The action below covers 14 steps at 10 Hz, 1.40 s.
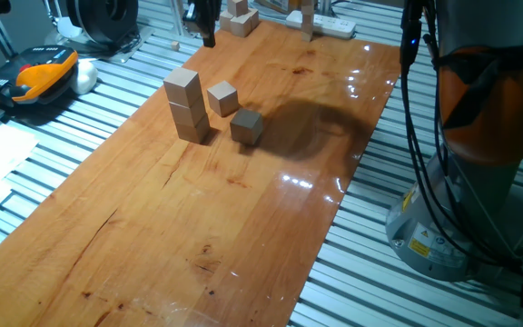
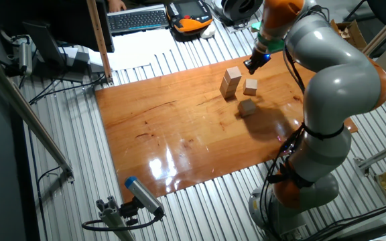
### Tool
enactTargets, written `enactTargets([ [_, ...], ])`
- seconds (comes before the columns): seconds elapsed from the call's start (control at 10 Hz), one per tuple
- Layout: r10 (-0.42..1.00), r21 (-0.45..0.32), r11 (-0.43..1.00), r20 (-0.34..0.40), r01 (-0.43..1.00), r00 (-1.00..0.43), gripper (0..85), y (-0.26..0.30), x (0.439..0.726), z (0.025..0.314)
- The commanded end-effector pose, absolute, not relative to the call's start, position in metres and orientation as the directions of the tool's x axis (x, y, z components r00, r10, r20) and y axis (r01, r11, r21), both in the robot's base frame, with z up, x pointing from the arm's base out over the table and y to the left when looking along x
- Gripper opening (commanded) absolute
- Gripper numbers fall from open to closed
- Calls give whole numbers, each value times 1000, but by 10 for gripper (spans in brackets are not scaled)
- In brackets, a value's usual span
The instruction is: Stack the blocks in a vertical line of five
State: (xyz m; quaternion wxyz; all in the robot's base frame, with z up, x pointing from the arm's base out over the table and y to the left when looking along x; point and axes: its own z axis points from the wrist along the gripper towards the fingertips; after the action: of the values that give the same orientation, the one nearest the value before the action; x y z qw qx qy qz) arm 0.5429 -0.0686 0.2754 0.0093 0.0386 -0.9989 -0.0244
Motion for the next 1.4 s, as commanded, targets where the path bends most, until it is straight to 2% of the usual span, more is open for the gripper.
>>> enactTargets([
  [0.0, -68, 60, 996, 26, -66, -997, 0, -69, 543, 275],
  [0.3, -79, 50, 996, 35, -77, -996, 0, -73, 543, 275],
  [0.4, -43, 61, 997, 19, -42, -999, 0, -74, 543, 275],
  [0.6, -30, 90, 996, 32, -27, -999, 0, -74, 543, 275],
  [0.7, -19, 57, 998, 28, -17, -999, 0, -73, 543, 275],
  [0.9, 15, -69, 998, 17, 14, -1000, 0, -73, 546, 271],
  [1.0, 53, -70, 996, -15, 54, -998, 0, -73, 546, 271],
  [1.1, 73, -41, 996, -10, 73, -997, 0, -74, 546, 272],
  [1.3, 21, -17, 1000, -22, 21, -1000, 0, -76, 545, 271],
])
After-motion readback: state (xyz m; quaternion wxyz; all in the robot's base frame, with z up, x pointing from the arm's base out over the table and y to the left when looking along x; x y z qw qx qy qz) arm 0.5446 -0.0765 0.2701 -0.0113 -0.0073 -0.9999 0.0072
